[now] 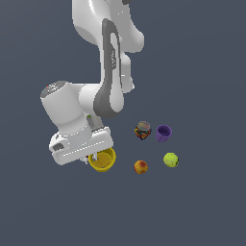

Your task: Pick up a designated object from a clutter of objects.

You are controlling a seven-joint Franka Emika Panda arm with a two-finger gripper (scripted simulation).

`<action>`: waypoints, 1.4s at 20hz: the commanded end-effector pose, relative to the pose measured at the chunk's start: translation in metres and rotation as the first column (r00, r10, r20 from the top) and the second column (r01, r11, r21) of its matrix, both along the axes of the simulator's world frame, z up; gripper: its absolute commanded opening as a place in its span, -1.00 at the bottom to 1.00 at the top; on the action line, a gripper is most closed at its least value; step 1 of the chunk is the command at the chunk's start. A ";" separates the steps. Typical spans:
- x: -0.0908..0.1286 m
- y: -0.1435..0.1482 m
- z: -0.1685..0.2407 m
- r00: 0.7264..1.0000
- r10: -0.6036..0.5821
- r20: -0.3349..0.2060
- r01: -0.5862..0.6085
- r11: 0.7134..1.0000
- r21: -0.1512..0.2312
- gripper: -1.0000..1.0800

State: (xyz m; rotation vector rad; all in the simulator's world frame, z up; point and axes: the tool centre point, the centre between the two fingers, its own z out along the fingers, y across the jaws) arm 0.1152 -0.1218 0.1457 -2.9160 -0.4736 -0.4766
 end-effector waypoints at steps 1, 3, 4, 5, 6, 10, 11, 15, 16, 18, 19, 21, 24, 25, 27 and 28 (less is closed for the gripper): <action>-0.007 0.014 0.022 1.000 -0.001 0.004 0.001 1.000 -0.001 -1.00; -0.013 0.026 0.039 1.000 -0.001 0.004 0.001 1.000 -0.001 -1.00; -0.016 0.032 0.048 1.000 -0.001 0.004 0.001 1.000 -0.001 -1.00; -0.019 0.038 0.056 1.000 -0.001 0.004 0.001 1.000 -0.001 -1.00; -0.022 0.045 0.065 1.000 -0.001 0.004 0.001 1.000 -0.001 -1.00; -0.035 0.070 0.101 1.000 -0.001 0.003 0.001 1.000 -0.002 -1.00; -0.039 0.077 0.111 1.000 -0.001 0.003 0.001 1.000 -0.002 -1.00; -0.052 0.103 0.149 1.000 -0.001 0.003 0.001 1.000 -0.003 -1.00; -0.054 0.109 0.158 1.000 -0.001 0.003 0.001 1.000 -0.003 -1.00; -0.060 0.121 0.175 1.000 -0.001 0.003 0.001 1.000 -0.004 -1.00; -0.063 0.126 0.183 1.000 -0.001 0.003 0.001 1.000 -0.004 -1.00; -0.067 0.137 0.198 1.000 -0.001 0.003 0.001 1.000 -0.004 -1.00; -0.073 0.151 0.218 1.000 0.000 0.003 0.000 1.000 -0.004 -1.00; -0.075 0.154 0.223 1.000 0.000 0.003 0.000 1.000 -0.004 -1.00; -0.077 0.161 0.233 1.000 0.000 0.003 0.000 1.000 -0.003 -1.00; -0.078 0.164 0.237 1.000 0.000 0.003 0.000 1.000 -0.003 -1.00</action>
